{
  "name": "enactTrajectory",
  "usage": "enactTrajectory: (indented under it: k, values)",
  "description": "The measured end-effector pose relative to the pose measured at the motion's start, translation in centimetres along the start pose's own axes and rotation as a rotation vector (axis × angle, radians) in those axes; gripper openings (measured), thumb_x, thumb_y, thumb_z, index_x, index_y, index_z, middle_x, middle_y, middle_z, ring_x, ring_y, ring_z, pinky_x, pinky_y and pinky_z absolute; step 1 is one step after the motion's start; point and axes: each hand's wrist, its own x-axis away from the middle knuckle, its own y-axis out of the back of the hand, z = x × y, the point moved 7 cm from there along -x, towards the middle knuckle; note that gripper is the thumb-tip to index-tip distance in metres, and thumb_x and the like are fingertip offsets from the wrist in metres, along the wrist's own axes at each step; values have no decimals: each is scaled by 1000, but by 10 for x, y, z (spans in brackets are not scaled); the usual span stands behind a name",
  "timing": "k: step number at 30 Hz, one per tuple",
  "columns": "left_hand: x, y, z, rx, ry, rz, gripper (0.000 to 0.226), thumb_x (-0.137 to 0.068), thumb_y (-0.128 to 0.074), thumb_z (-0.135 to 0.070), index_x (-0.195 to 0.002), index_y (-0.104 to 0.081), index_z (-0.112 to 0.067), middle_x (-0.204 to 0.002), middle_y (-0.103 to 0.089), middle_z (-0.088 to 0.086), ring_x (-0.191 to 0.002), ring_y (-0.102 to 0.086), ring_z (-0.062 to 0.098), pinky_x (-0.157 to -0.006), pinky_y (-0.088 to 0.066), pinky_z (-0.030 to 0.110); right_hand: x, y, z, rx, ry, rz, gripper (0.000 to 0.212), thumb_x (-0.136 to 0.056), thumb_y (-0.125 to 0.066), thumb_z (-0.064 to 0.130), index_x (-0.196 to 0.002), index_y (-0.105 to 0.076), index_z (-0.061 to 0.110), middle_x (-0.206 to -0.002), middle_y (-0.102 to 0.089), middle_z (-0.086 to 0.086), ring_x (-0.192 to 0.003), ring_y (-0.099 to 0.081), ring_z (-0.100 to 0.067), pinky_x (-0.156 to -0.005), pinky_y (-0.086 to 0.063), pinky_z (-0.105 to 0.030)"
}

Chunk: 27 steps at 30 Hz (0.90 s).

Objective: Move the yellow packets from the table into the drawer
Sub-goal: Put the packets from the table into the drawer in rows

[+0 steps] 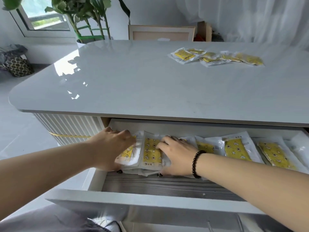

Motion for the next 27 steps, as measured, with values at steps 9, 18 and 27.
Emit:
enactTrajectory:
  k: [9,18,27]
  values:
    - [22,95,9,701,21,-261,9,-87,-62,-26,-93,-67,-31,-77,-63,-23,-75,-59,-12,-62,-42,3,63,71,-1,211,151,-1,34,-97,-40,39,-125,-49,24,-126,-49,5,-110,-53,-21,-84,-46,-33]
    - [-43,121,40,1435,286,-743,9,-90,-62,-14,-82,-65,-14,-62,-70,0,-43,-54,9,-44,-42,19,74,151,-84,-119,-45,-589,9,-85,-59,19,-80,-64,23,-78,-61,14,-64,-56,-7,-68,-52,-35]
    - [-138,137,80,1724,411,-919,11,-88,-58,-7,-81,-64,-10,-56,-66,-1,-44,-54,9,-47,-48,22,10,175,-217,-307,-393,-952,9,-80,-62,12,-80,-61,21,-90,-55,8,-72,-59,-22,-80,-49,-34]
